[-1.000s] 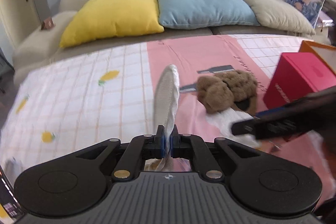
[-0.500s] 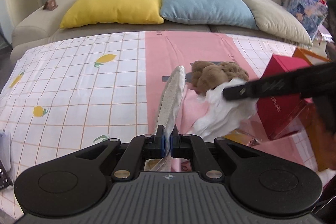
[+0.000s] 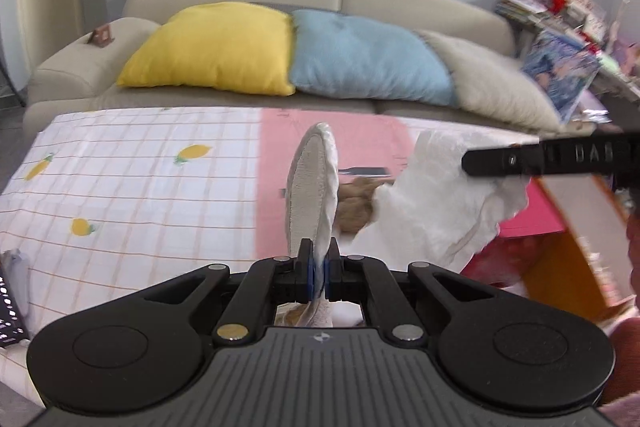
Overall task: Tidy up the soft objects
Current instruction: 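Lift the pad and cloth and carry both toward the orange-rimmed box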
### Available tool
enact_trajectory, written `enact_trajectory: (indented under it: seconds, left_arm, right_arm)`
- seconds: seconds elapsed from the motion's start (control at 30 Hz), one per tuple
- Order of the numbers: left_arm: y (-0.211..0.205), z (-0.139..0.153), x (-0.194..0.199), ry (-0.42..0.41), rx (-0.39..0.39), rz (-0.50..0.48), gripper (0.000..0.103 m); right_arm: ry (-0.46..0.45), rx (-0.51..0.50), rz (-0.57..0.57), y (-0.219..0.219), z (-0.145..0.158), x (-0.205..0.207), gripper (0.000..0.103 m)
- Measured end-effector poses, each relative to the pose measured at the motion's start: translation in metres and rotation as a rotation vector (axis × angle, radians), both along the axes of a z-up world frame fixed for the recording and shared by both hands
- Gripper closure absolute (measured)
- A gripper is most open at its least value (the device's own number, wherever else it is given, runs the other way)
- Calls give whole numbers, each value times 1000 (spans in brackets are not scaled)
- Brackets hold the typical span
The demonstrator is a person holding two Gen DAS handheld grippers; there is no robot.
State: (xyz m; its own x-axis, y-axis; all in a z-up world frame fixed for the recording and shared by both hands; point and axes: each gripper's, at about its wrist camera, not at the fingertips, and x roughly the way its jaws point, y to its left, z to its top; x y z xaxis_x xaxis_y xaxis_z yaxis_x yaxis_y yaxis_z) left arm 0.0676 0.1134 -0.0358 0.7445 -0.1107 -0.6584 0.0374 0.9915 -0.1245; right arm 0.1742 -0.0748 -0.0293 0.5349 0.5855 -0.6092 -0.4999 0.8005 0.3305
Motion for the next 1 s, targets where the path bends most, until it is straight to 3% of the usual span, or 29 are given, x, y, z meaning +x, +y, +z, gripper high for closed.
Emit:
enact_trajectory:
  seconds: [0.17,0.37,0.47,0.67,0.83,0.97,1.0]
  left_arm:
    - [-30,2,-13,17,-38,-87,98]
    - [-65,-22,-14,121,-102,-180,98]
    - [-72,-35,-13,170,-109,-188,98]
    - [-60,-44,-19,229,-111,-123,98]
    - [-51,-45,-23,249,-127,-79,98]
    - [-49,-47,-22,252,-133,-83,98]
    - [-49,-48,-22,252,-134,-86,98]
  right_arm:
    - [24,-84,-4,-36,-3,-33,94]
    - [140,-228,3,-65,-54,-54,94]
    - [197,-227,-13,-65,-80,-56,94]
    - [347,-111,54,-43,-115,-59,94]
    - [393,-162,96,-21,-142,-60,92]
    - [436,-153,75,-21,-149,-57,79]
    - [437,-146,75,-22,-148,-57,69]
